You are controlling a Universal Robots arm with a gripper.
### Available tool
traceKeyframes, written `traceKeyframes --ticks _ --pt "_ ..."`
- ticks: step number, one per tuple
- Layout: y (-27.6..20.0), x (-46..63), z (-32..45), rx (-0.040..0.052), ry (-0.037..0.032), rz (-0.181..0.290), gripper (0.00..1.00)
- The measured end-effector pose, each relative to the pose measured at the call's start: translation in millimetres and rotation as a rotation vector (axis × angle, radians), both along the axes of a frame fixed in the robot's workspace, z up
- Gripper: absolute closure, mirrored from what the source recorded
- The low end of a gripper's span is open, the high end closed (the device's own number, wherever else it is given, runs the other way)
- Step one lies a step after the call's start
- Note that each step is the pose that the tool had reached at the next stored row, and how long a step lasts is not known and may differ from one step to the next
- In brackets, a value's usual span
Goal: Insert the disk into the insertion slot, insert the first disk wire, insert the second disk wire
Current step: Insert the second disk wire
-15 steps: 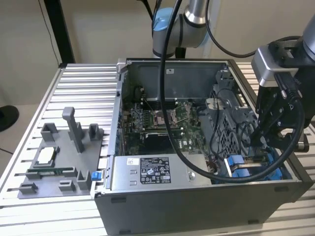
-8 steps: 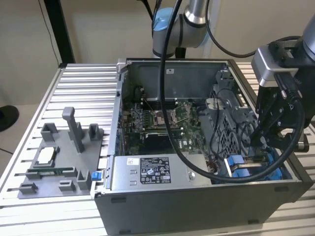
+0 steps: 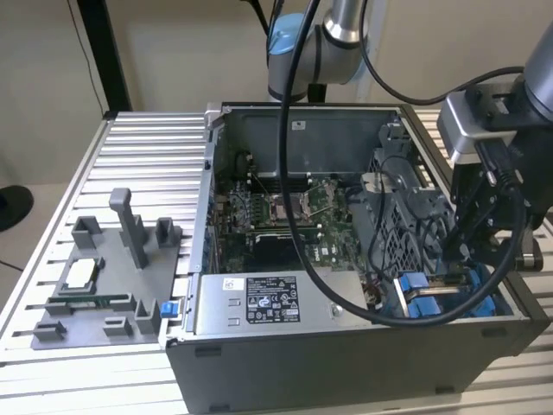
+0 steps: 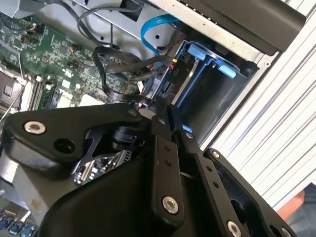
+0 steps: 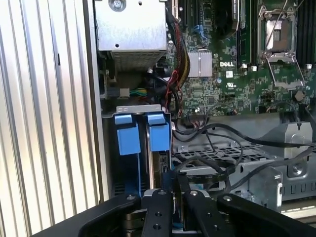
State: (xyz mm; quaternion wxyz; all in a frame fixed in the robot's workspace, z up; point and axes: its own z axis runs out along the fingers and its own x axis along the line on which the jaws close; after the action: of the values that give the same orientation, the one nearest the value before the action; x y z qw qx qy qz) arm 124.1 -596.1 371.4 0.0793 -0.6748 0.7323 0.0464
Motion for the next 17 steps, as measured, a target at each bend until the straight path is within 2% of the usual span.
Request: traceKeyframes --ticks 8,12,13,17 --pt "0.5 -3.0 -7.3 -0.0265 -0.0197 0.0 1.0" --pt "0.6 -7.6 -10.1 -0.0391 -0.0227 0.009 1.0" --pt "0.6 -7.9 -10.8 -0.0403 -0.0271 0.012 1.0" --pt "0.8 -8.7 -13.6 -0.0423 -0.0526 0.028 1.0"
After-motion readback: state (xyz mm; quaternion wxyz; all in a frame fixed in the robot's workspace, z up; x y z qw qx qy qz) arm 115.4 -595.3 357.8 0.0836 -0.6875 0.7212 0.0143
